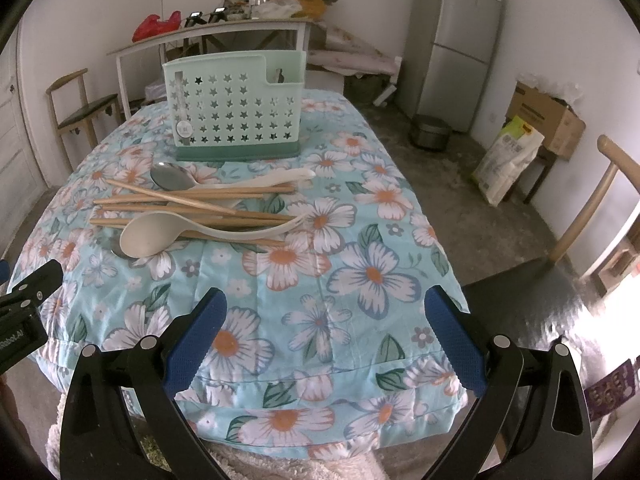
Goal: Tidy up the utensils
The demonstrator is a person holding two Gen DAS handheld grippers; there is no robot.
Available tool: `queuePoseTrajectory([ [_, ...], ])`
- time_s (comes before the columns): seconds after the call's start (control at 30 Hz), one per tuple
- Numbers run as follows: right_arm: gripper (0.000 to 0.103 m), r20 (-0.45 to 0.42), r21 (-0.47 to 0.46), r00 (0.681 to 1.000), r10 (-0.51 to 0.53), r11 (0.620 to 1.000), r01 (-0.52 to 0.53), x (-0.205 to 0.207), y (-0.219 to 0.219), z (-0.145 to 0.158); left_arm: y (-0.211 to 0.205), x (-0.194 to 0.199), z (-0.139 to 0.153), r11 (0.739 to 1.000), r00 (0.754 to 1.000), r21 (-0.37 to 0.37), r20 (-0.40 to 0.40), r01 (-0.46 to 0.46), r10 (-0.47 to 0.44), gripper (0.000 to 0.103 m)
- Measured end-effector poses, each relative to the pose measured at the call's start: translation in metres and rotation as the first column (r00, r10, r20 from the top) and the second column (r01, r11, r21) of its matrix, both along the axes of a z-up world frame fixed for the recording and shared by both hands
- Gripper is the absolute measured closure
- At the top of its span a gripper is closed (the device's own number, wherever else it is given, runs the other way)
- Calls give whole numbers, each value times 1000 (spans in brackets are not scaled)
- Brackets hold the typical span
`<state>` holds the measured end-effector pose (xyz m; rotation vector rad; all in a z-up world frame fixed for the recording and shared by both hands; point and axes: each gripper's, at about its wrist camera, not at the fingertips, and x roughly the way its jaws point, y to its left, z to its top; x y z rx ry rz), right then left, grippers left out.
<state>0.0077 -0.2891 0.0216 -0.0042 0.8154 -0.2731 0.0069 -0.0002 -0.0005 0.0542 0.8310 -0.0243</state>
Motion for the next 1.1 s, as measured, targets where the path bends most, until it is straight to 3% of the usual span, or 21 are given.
queuePoseTrajectory([
  [0.4, 8, -16, 3, 1000, 10, 1000, -10, 0, 6, -3, 10, 17, -2, 1000, 1000, -31, -8, 1, -1, 6],
  [0.67, 8, -6, -6, 997, 78, 997, -78, 15, 18, -8, 15, 34, -7, 999, 999, -22, 20, 28, -28, 6],
  [0.87, 8, -19, -36, 980, 197, 980, -198, 30, 28, -17, 19, 47, -13, 982, 993, -149, -1, 114, -116, 6],
  [1.0, 8, -70, 30, 958, 277, 961, -276, 39, 29, -35, 23, 53, -20, 945, 987, -289, -5, 155, -164, 6],
  [1.1, 8, -94, 68, 942, 323, 946, -317, 45, 30, -47, 22, 62, -25, 925, 984, -349, -35, 151, -174, 6],
])
